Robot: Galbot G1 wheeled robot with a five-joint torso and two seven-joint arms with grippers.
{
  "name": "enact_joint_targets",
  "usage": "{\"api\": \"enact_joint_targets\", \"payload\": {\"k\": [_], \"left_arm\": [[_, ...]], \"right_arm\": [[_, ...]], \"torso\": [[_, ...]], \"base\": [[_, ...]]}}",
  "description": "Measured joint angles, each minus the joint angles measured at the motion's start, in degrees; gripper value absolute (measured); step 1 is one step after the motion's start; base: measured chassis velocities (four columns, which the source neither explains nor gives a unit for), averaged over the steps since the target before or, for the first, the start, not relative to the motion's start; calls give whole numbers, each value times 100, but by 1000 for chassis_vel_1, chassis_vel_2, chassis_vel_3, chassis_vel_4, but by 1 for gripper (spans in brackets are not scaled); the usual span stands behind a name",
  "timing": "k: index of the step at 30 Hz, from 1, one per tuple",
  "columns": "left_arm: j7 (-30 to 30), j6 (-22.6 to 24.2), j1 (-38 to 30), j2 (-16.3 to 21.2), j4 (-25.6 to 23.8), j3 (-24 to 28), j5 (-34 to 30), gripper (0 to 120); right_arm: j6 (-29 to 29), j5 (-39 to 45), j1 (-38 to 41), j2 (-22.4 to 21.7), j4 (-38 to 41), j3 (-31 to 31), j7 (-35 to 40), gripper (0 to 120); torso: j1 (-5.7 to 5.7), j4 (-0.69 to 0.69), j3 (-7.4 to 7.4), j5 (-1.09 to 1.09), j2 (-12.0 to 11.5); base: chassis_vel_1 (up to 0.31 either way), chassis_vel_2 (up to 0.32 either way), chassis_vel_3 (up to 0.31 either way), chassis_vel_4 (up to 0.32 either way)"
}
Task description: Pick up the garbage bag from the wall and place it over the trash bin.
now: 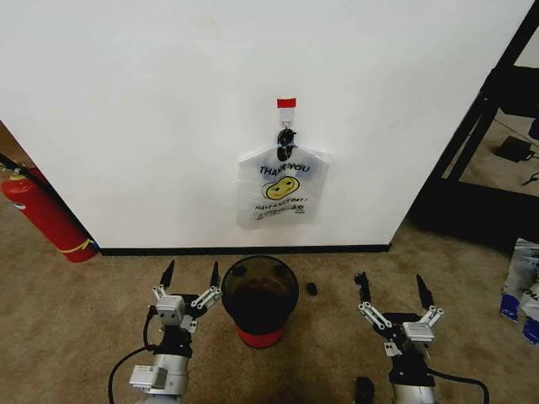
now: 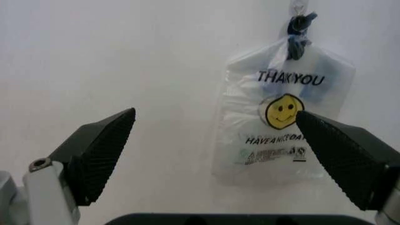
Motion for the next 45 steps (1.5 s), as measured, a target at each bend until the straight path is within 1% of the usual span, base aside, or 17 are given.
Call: {"api": "enact_joint_targets", "payload": {"k": [12, 26, 29, 31, 34, 36, 37, 40, 41, 43, 44, 45], "left_arm": [[6, 7, 113, -80, -67, 87, 153, 100], [4, -9, 115, -80, -60, 72, 145, 100], [3, -9, 117, -81, -60, 71, 144, 100], [2, -10, 119, -80, -54, 70, 144, 100], [1, -11, 125, -61, -39, 71, 169, 100], [-1, -12, 146, -54, -39, 62, 213, 100], [-1, -12, 146, -54, -39, 62, 213, 100], [-5, -18, 207, -57, -85, 23, 288, 100], [-5, -18, 215, -61, -96, 13, 308, 100], [-5, -18, 224, -61, -106, -2, 392, 100], [-1, -18, 236, -56, -106, -4, 439, 100], [-1, -18, 236, -56, -106, -4, 439, 100]], "right_arm": [[-6, 26, 21, -82, 45, -2, -1, 100], [-24, 20, 88, -81, -64, -6, -1, 100], [-39, 81, 91, -113, -67, -9, -2, 100], [-152, 262, 109, -203, -38, -39, -31, 100], [-605, 1103, 291, -532, 79, -159, -224, 100], [-1117, 2132, 520, -845, 172, -242, -510, 100], [-1117, 2132, 520, -845, 172, -242, -510, 100], [-1830, 3623, 983, -1314, 205, -276, -980, 100], [-2012, 4029, 1140, -1454, 172, -273, -1162, 100], [-2447, 4948, 1602, -1805, -13, -268, -1539, 100], [-2564, 5293, 1848, -1949, -136, -288, -1639, 100], [-2564, 5293, 1848, -1949, -136, -288, -1639, 100]], "torso": [[0, 0, 0, 0, 0], [0, 0, 0, 0, 0], [0, 0, 0, 0, 0], [0, -1, 0, 0, 0], [0, -1, 0, 0, 0], [0, 0, 0, 0, 0], [0, 0, 0, 0, 0], [0, 0, 0, 1, 0], [0, 2, 0, 1, 0], [0, -1, 0, 1, 0], [0, 0, 0, 1, 0], [0, 0, 0, 1, 0]], "base": [[0, 0, 0, 0], [0, 0, 0, 0], [0, 0, 0, 0], [0, 0, 0, 0], [0, 0, 0, 0], [0, 0, 0, 0], [0, 0, 0, 0], [0, 0, 0, 0], [0, 0, 0, 0], [0, 0, 0, 0], [0, 0, 0, 0], [0, 0, 0, 0]]}}
